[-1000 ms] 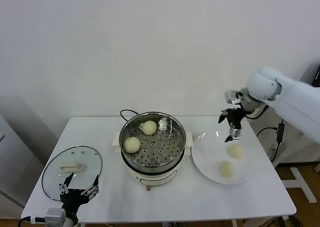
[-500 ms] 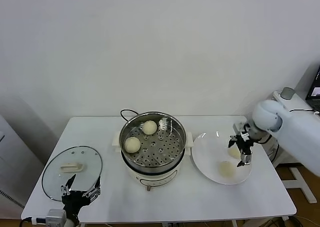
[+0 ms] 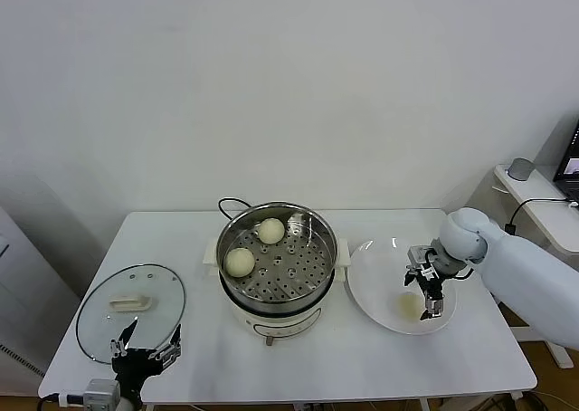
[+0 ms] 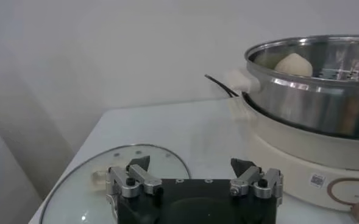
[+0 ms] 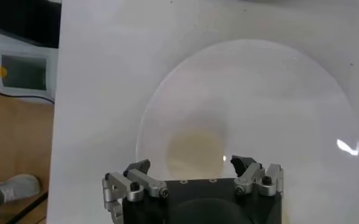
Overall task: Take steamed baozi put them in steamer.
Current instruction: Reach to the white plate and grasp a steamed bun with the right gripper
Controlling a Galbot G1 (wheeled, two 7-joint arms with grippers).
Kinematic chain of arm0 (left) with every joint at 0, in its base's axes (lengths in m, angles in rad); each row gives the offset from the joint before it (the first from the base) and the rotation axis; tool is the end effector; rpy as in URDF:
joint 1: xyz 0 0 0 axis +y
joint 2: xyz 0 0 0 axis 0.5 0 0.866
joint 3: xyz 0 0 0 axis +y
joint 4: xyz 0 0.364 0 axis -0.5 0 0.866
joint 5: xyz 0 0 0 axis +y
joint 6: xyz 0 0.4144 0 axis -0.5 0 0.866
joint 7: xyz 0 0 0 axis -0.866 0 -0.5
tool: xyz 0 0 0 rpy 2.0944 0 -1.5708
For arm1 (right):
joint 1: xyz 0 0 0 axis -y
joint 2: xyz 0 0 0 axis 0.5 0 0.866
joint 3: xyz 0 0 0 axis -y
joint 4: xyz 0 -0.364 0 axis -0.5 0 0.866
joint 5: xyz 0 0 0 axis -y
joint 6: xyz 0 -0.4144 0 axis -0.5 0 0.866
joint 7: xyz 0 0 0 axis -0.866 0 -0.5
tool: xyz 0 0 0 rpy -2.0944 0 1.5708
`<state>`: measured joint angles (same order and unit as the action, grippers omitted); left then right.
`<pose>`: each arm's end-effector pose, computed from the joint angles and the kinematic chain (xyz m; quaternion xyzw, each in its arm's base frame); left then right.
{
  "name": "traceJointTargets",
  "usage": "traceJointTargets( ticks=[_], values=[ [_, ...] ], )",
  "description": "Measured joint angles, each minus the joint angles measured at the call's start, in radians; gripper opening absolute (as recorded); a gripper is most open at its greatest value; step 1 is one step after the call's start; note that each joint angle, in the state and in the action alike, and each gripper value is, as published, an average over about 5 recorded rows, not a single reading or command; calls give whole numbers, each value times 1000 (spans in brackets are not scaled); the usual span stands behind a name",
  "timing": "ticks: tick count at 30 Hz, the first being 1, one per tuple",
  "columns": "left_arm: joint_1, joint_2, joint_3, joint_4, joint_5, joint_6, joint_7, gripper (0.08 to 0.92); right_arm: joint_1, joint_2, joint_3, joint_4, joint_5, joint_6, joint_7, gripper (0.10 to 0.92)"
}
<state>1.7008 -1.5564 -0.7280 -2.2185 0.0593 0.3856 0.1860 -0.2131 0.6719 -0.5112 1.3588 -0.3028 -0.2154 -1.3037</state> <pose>0.1882 0.0687 -0.2865 0.0031 -0.9776 -0.0620 0.2012 0.5489 -0.1363 -0.2186 0.5309 -0.5026 0.5343 0.4244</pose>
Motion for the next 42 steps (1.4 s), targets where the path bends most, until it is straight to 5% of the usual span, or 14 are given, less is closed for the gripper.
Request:
traceJointTargets(
  ticks=[35,42],
  values=[
    [-16,0,-3,29,0,11,3,823,-57,61,39,-54,-98,-3,21,822],
    [-18,0,2,31,2,11,3,823,-67,50,48,-50,-102,-5,20,757]
  ],
)
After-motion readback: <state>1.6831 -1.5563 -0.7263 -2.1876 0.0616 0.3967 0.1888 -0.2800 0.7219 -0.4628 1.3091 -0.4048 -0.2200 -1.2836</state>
